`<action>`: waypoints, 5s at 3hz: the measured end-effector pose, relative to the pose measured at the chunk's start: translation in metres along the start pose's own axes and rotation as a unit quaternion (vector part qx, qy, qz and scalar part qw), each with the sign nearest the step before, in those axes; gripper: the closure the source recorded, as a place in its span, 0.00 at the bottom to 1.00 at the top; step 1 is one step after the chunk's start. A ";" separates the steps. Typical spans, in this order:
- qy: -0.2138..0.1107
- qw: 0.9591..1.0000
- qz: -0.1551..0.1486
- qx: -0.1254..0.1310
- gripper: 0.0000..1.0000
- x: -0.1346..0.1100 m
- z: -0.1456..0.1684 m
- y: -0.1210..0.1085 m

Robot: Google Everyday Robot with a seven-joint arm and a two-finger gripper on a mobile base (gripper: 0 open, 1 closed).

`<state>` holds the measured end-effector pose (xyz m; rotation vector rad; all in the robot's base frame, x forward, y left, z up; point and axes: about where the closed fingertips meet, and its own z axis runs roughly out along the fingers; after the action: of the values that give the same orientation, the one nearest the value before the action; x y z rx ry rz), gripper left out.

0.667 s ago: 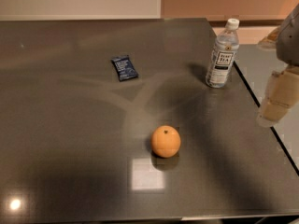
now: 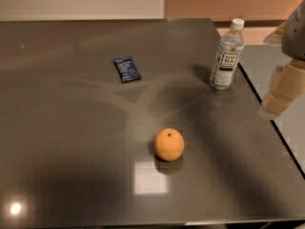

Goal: Move blue plastic bottle near orange

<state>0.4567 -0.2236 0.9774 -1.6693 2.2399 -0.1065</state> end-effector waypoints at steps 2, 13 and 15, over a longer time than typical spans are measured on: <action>-0.054 0.997 0.033 0.037 0.00 0.001 0.024 -0.072; -0.324 0.941 0.060 -0.073 1.00 -0.071 0.038 -0.062; -0.331 0.940 0.026 -0.083 1.00 -0.075 0.026 -0.005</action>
Offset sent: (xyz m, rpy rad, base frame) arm 0.1219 -0.0326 -0.0048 0.1702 -0.1661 -0.0831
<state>0.4884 -0.1510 0.9717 -1.4305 1.7998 0.5880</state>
